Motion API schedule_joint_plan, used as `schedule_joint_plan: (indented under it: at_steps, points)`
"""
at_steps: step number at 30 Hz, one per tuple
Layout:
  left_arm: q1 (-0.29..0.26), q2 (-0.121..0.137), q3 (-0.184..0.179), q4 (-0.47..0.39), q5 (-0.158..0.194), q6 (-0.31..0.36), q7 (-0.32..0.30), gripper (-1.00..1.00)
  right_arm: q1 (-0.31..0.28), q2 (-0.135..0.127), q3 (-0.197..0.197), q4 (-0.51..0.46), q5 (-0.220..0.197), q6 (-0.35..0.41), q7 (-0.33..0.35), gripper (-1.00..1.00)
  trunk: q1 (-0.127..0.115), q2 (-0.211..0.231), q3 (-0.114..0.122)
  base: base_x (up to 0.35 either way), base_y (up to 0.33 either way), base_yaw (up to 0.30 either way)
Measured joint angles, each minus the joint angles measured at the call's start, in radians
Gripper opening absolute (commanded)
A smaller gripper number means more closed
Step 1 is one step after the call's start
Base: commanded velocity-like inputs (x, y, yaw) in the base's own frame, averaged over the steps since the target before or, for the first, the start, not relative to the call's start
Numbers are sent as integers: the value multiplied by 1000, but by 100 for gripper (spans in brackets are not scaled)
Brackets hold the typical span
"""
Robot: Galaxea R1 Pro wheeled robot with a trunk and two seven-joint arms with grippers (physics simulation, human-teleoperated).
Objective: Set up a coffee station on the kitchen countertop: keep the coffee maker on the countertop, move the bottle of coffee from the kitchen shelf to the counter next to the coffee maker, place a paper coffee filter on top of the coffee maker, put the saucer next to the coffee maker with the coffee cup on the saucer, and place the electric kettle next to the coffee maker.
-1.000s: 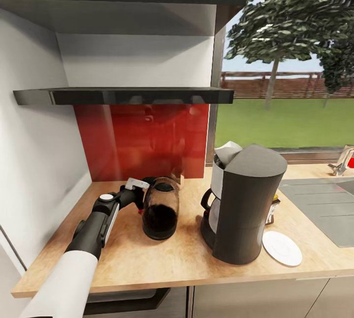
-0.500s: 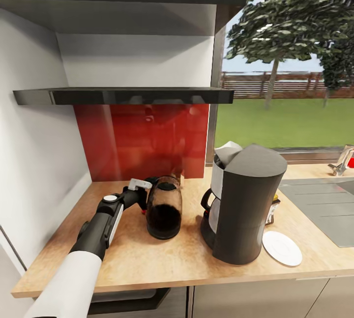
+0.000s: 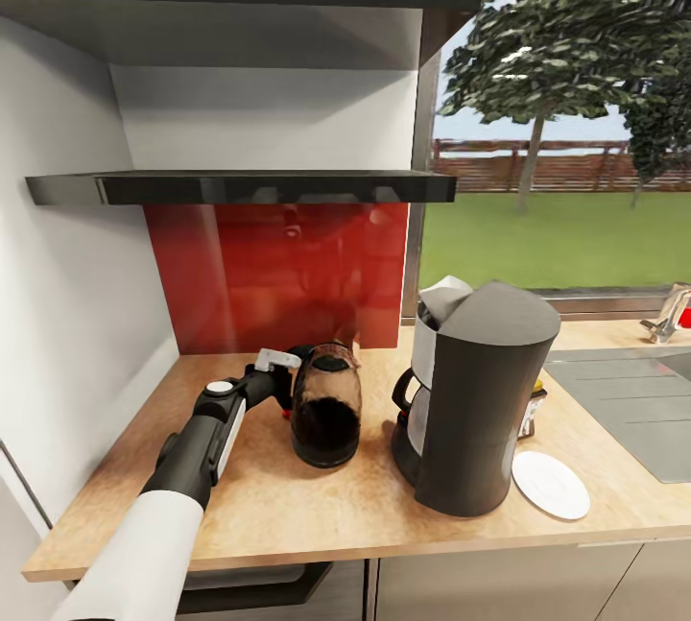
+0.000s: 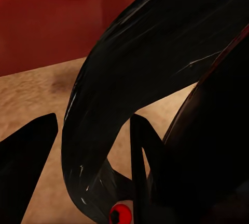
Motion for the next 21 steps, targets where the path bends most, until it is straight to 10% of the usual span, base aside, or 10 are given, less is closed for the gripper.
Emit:
schedule_joint_plan:
  at_steps: [6, 7, 21]
  points:
    - [0, 0, 0, 0, -1, -1, 0, -100, 0, 0, 0, 0, 0, 0, 0, 100, 0, 0, 0, 0, 0, 0]
    - [0, 0, 0, 0, -2, -1, 1, 100, 0, 0, 0, 0, 0, 0, 0, 100, 0, 0, 0, 0, 0, 0]
    - [1, 1, 0, 0, 1, -1, 0, 100, 0, 0, 0, 0, 0, 0, 0, 100, 0, 0, 0, 0, 0, 0]
